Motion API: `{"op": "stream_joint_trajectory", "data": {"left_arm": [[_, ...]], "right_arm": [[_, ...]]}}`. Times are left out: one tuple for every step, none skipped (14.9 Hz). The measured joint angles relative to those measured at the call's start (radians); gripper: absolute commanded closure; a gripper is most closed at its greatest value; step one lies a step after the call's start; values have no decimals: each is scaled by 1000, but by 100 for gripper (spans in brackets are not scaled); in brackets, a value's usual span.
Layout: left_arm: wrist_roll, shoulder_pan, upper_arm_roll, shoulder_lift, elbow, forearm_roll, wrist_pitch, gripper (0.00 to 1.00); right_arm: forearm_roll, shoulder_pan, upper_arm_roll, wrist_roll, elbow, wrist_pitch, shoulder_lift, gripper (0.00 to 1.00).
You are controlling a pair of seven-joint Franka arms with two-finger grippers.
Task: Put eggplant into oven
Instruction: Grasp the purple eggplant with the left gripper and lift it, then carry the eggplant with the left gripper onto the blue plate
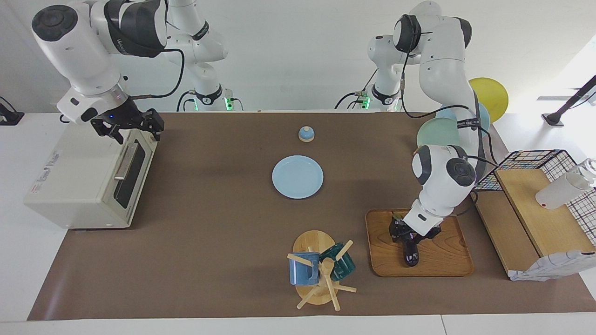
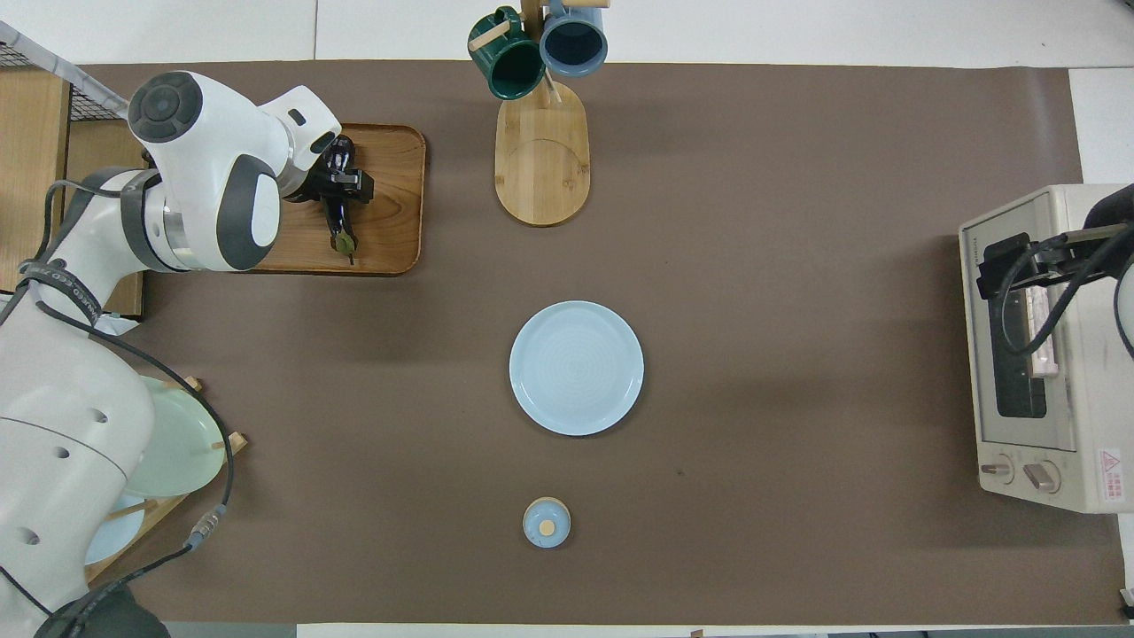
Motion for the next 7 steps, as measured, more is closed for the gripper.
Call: {"op": "stream_joint_trajectory", "data": {"left_arm": [[1,0,0,0,0,0,-1,100],[1,1,0,-1,0,0,-5,100],[1,1,0,-3,0,0,-12,100],[1,1,0,-7,3,0,-25,100],[1,2,1,-15,9,0,-47,100],[1,2,1,-29,15,-1,-75,100],[-2,3,1,-54,20,-7,-110,100]], "right_arm": [[0,0,0,0,0,0,0,0],[0,0,0,0,0,0,0,0],[0,0,0,0,0,0,0,0],[0,0,0,0,0,0,0,0],[0,0,0,0,0,0,0,0],[0,0,0,0,0,0,0,0],[0,0,0,0,0,0,0,0]]}}
